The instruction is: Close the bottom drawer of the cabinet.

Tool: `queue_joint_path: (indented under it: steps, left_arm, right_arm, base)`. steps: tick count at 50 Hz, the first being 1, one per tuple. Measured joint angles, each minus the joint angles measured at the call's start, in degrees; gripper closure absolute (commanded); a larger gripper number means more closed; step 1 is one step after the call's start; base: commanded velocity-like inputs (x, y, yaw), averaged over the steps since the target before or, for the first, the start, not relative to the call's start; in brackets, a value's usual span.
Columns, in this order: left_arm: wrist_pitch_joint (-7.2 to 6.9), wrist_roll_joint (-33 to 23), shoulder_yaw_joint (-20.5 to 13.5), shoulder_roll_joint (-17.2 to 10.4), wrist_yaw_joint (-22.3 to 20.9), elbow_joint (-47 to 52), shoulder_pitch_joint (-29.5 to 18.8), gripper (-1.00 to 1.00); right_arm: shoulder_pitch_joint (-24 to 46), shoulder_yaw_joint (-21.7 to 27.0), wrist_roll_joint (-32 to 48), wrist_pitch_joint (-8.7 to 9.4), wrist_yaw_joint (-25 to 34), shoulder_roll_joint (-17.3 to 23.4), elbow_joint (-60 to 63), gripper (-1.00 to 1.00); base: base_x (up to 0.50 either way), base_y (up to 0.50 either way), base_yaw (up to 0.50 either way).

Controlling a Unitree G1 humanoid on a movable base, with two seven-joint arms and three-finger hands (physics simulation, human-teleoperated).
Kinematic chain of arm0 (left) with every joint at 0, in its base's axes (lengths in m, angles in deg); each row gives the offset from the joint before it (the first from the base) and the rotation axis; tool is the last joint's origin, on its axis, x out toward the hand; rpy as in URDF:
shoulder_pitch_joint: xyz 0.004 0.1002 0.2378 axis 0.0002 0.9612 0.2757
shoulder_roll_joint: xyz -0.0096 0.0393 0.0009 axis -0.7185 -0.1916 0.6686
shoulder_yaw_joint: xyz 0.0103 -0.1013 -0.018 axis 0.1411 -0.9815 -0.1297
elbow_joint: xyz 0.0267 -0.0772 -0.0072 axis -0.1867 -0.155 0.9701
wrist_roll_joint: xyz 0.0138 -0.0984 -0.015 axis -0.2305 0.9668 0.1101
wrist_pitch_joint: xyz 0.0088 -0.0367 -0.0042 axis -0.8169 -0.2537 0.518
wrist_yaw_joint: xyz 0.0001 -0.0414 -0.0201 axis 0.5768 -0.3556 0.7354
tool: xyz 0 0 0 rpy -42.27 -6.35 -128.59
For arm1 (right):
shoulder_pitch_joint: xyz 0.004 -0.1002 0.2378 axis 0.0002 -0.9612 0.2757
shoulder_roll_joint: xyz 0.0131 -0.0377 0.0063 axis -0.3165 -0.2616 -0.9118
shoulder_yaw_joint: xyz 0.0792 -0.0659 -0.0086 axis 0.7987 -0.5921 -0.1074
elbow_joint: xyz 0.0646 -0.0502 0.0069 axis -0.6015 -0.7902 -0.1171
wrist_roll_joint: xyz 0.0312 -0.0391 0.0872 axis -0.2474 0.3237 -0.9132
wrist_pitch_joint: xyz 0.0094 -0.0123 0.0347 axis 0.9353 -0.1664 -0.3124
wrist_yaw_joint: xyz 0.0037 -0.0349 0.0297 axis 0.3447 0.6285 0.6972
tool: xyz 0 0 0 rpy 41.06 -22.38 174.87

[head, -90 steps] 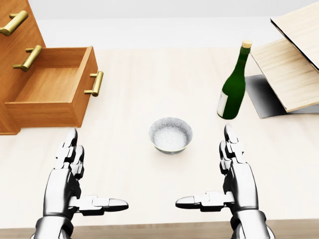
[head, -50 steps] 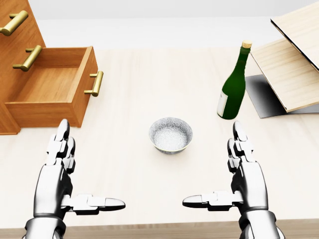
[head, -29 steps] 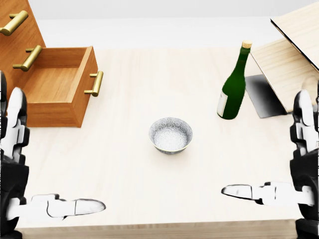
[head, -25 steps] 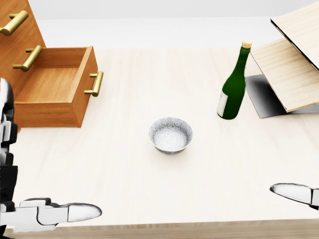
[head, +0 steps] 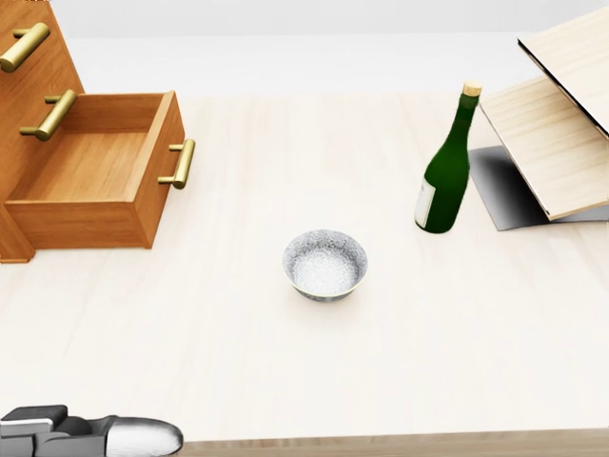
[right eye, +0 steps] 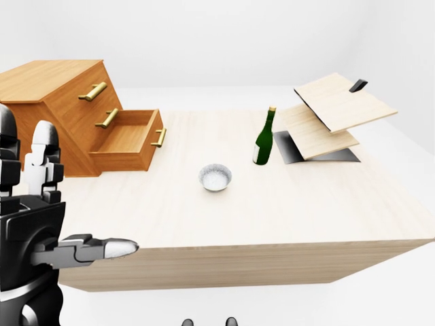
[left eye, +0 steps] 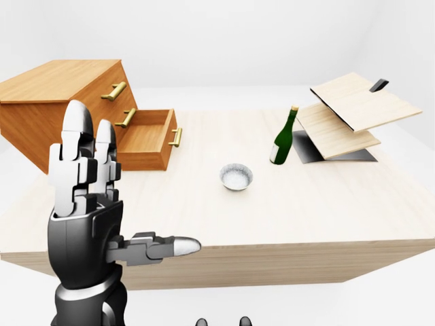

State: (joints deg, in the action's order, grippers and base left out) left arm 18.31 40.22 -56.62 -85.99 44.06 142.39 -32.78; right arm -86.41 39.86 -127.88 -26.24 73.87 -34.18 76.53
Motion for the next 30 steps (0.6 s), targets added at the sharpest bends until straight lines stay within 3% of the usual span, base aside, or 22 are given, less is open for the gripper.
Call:
queue_joint_path:
  steps: [30]
  left_arm:
    - [0.00, -0.04, 0.67, 0.07, 0.12, 0.20, 0.20, -1.00]
  right_arm:
    - [-0.23, 3.41, -3.83, 0.00, -0.84, 0.84, 0.40, -1.00]
  base:
    - [0.49, -0.03, 0.00]
